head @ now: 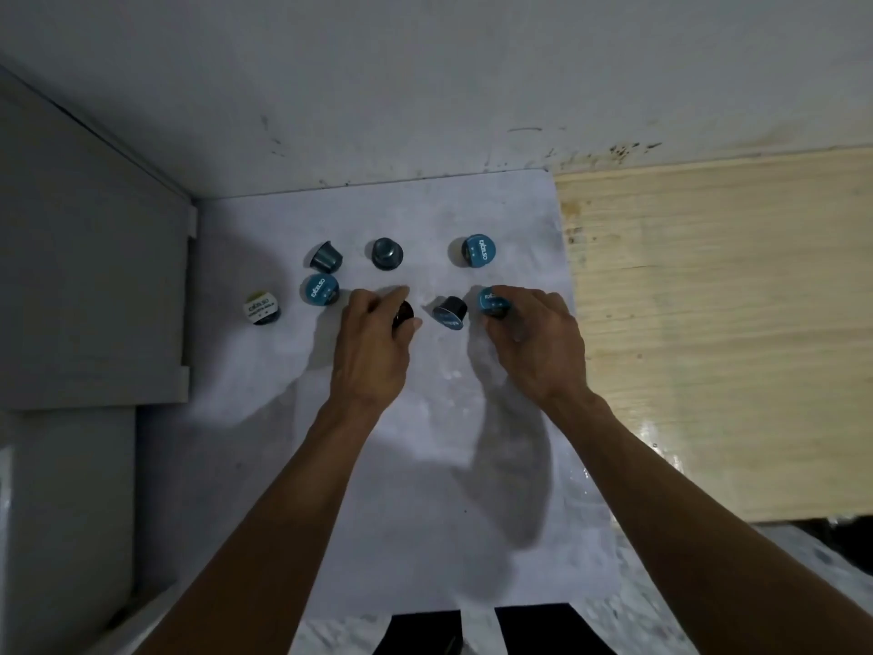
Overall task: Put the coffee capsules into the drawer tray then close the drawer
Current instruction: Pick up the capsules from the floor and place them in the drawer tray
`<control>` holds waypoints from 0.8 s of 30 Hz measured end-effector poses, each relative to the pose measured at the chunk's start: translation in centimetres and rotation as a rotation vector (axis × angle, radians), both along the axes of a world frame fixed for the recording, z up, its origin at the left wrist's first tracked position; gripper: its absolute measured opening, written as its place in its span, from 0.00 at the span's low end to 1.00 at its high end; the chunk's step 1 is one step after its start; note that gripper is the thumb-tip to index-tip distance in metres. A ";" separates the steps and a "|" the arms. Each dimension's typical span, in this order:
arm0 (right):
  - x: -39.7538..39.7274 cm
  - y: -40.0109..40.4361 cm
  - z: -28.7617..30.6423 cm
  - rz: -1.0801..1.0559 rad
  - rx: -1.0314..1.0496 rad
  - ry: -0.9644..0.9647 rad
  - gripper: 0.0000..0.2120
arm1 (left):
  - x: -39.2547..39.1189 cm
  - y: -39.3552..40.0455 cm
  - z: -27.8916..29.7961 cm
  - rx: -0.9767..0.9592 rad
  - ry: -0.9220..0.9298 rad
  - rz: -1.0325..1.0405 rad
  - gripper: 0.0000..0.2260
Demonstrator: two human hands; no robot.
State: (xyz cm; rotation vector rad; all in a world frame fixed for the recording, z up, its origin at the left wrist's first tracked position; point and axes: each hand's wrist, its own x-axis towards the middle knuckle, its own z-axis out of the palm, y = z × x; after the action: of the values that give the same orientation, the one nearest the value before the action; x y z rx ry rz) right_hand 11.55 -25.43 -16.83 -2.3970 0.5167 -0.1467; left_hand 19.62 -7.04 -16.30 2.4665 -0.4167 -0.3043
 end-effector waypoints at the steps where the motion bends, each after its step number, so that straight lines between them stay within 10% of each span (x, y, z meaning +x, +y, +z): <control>1: 0.0 0.0 -0.1 -0.006 -0.005 -0.011 0.13 | -0.1 -0.1 0.1 -0.014 -0.007 -0.001 0.18; 24: -2.1 -0.3 -1.8 0.000 0.014 -0.241 0.11 | -3.2 -0.8 -2.1 -0.264 -0.280 0.122 0.13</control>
State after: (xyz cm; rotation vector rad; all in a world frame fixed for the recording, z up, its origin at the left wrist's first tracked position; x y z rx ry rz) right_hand 9.48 -25.70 -18.66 -2.3239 0.4032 -0.4249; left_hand 16.39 -7.82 -18.42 2.2658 -0.3919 0.1416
